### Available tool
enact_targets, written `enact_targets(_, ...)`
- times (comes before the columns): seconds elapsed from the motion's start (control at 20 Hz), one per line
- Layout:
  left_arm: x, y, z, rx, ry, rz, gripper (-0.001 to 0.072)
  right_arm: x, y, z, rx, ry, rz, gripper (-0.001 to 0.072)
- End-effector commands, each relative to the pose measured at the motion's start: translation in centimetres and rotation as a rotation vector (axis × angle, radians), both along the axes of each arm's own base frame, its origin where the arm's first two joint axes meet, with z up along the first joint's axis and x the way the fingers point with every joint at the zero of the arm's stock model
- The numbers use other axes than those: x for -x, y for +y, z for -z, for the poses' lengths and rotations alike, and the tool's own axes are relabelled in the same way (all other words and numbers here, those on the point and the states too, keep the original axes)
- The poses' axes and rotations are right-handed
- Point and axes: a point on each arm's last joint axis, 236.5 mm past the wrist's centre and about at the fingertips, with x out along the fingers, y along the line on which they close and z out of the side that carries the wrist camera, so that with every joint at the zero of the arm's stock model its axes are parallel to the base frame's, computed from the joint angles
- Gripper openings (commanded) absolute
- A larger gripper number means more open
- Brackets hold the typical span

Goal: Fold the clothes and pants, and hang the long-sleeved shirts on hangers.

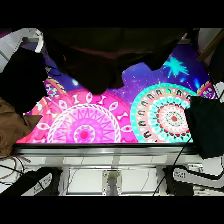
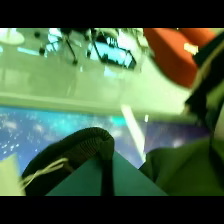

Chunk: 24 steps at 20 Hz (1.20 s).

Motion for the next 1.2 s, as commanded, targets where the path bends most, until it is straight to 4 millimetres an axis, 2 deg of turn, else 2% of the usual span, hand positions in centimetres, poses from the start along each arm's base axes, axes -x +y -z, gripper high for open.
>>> enact_targets(0.0, 3.3, 1.0, 6.8, -0.154, 0.234, 0.01, 0.0022, 3.3, 0.7, 5.5, 0.168, 0.174, -0.103, -0.0001)
enact_targets(0.1, 6.1, 2.4, 14.7, -0.198, 0.404, -0.02, 0.0022, 6.6, 1.8, 13.5, 0.285, 0.435, -0.238, -0.0001)
enact_targets(0.2, 10.3, 2.8, 23.1, -0.212, 0.558, -0.012, 0.0022, 7.4, 3.6, 19.6, 0.274, 0.563, -0.288, -0.0002)
enact_targets(0.3, 14.7, 3.3, 31.0, -0.167, 0.716, -0.045, 0.0022, 10.1, 4.5, 28.1, 0.308, 0.769, -0.336, -0.0001)
enact_targets(0.35, 16.6, 3.4, 33.9, -0.167, 0.766, -0.041, 0.0022, 11.6, 4.6, 32.4, 0.325, 0.871, -0.335, -0.0001)
enact_targets(0.4, 18.3, 3.4, 36.4, -0.166, 0.807, -0.037, 0.0023, 13.2, 4.6, 35.8, 0.321, 0.954, -0.335, 0.0)
enact_targets(0.5, 20.7, 3.6, 39.6, -0.142, 0.868, -0.057, 0.0022, 16.5, 4.8, 40.4, 0.285, 1.1, -0.351, 0.0)
enact_targets(0.6, 22.4, 3.7, 41.0, -0.146, 0.907, -0.056, 0.0023, 18.3, 5.0, 42.1, 0.269, 1.166, -0.363, 0.0)
enact_targets(0.7, 22.9, 4.0, 41.1, -0.161, 0.916, -0.058, 0.0022, 18.2, 5.2, 42.1, 0.255, 1.162, -0.359, -0.0001)
enact_targets(0.8, 22.7, 4.0, 40.9, -0.144, 0.907, -0.07, 0.0023, 16.0, 6.5, 40.9, 0.179, 1.092, -0.335, 0.0)
enact_targets(0.9, 21.7, 4.0, 40.3, -0.085, 0.876, -0.116, 0.0023, 13.2, 7.7, 38.7, 0.095, 0.995, -0.303, 0.0)
enact_targets(1.0, 20.9, 4.4, 39.9, -0.081, 0.843, -0.141, 0.0022, 10.3, 7.5, 37.0, 0.086, 0.898, -0.249, -0.0001)
enact_targets(1.1, 21.2, 4.4, 40.2, -0.087, 0.86, -0.138, 0.0024, 9.3, 7.1, 36.3, 0.104, 0.86, -0.229, 0.0)
enact_targets(1.15, 21.6, 4.4, 40.3, -0.09, 0.877, -0.135, 0.0158, 9.4, 6.9, 36.4, 0.12, 0.866, -0.227, 0.0008)
